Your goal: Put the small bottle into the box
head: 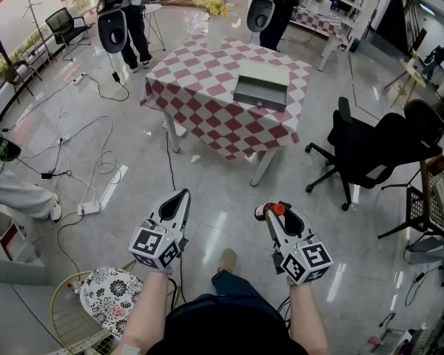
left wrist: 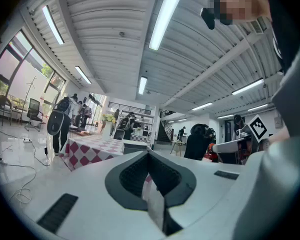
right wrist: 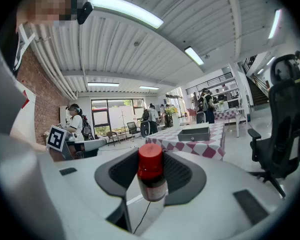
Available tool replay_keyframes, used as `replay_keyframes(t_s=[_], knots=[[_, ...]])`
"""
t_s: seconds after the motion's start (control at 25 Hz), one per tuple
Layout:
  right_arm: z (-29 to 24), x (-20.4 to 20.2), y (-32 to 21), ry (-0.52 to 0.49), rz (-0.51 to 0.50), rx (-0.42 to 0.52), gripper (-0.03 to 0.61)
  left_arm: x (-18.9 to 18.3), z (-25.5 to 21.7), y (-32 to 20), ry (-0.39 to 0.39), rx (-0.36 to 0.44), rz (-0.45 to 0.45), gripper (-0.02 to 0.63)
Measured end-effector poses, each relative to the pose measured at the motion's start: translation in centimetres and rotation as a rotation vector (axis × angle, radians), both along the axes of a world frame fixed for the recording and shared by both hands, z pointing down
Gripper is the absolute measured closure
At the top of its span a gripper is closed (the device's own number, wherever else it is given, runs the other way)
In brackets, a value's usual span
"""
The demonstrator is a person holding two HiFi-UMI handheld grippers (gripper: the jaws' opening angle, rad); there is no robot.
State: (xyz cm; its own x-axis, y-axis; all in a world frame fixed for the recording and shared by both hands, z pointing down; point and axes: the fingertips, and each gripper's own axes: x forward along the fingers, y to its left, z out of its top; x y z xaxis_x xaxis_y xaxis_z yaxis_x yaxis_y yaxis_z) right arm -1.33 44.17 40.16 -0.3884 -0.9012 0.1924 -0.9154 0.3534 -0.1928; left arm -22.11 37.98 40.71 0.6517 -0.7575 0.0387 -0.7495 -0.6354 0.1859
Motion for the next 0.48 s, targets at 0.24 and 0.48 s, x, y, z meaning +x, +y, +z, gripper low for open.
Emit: replay_keyframes(t_s=[0.24, 0.48], knots=[[0.4, 1.9, -4.9, -0.004, -0.011, 0.001, 0.430, 2.0, 0.4, -4.8, -0.007, -0.002, -0.002, 0.615], [0.9, 4.3, -8.8, -0.010, -0.014, 0.000, 0.430, 4.5, 0.8, -8.8, -0.018, -0.003, 0.001, 0.614]])
